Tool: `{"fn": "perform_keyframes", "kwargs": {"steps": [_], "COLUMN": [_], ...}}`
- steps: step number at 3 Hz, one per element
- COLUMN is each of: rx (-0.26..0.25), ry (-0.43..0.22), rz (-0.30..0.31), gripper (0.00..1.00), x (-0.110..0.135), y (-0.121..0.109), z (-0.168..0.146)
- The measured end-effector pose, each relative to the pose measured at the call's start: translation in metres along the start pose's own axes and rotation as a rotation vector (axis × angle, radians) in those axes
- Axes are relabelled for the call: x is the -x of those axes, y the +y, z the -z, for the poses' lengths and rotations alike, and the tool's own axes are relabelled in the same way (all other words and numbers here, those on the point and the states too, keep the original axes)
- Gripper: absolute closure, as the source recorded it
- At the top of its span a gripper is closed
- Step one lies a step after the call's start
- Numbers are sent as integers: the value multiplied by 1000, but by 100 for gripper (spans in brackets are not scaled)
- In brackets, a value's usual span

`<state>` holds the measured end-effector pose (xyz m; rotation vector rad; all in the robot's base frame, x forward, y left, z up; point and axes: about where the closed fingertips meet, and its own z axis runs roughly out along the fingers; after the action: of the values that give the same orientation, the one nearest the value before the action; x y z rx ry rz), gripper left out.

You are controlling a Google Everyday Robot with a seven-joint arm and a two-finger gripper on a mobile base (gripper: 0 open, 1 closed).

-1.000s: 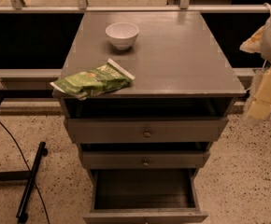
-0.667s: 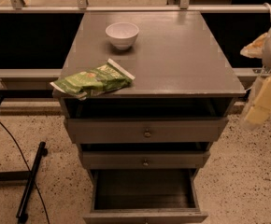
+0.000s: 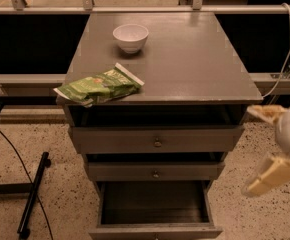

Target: Close bottom drawer

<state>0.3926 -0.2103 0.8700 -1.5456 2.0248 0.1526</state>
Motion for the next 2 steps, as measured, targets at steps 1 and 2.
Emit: {"fn": "perform_keyframes", "kwargs": {"steps": [1, 2], "rx": [-44, -64], "ry": [-41, -40], "rz": [-46, -53], "gripper": [0, 0], "x": [-25, -37], "y": [16, 9], "z": [-6, -31]}}
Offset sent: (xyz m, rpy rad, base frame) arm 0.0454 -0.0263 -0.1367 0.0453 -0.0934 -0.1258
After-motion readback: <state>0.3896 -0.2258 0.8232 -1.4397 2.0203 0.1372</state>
